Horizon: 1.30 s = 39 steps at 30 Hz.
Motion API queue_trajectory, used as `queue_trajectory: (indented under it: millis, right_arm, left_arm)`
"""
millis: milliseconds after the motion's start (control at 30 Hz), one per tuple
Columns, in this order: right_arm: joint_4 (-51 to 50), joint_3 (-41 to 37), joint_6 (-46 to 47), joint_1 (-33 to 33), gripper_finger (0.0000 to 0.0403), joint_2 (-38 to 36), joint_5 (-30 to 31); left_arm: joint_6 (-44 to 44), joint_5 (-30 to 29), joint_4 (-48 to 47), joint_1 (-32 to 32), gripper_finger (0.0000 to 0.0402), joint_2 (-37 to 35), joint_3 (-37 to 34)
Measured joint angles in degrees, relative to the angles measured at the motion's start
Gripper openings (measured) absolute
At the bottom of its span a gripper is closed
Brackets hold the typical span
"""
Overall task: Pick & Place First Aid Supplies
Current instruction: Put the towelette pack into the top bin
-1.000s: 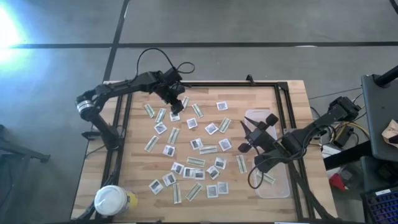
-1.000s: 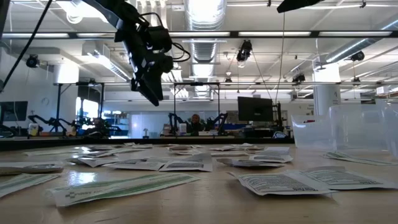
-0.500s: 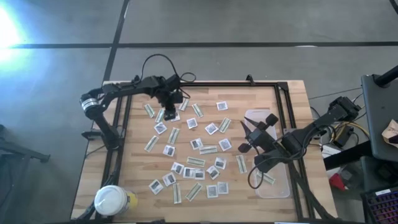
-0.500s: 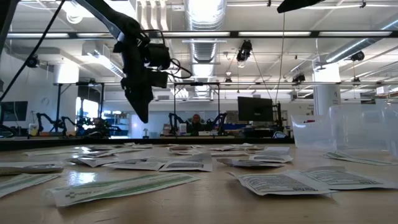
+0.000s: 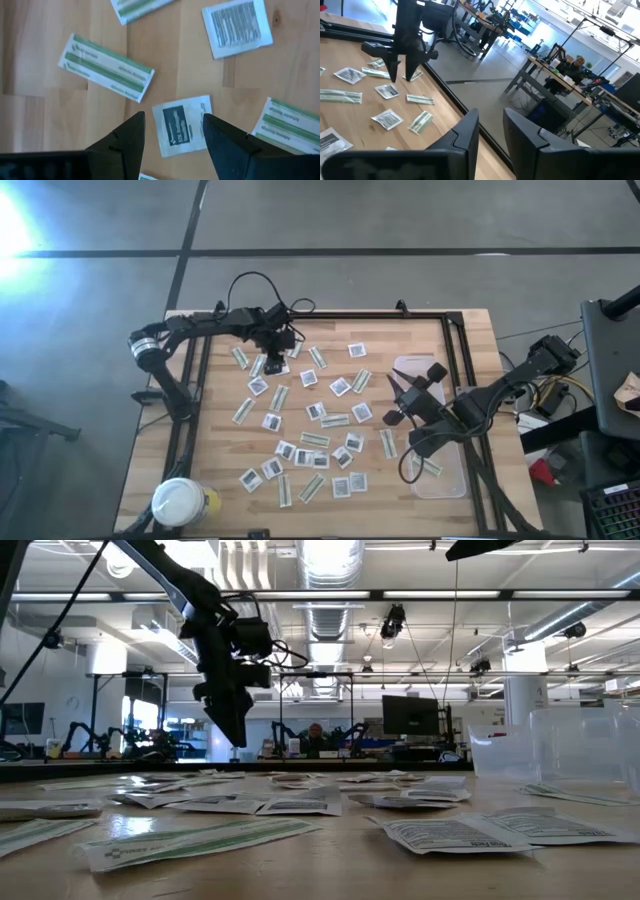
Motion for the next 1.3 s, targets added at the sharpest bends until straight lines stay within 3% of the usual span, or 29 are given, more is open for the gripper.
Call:
queue_trajectory:
  millis: [600,1300]
  right_arm:
    - [0.1,0.0,0.0,0.0,0.0081,0.0,0.0]
    - [1.2,0.0,-0.2,0.0,0.0077,0.0,0.1]
  left_arm:
    - [-1.6,0.0,4.9,2.0,0.0193,0.0,-1.6]
    - [-2.8,0.7,13.1,3.1,0.0193,-0.1,-8.9]
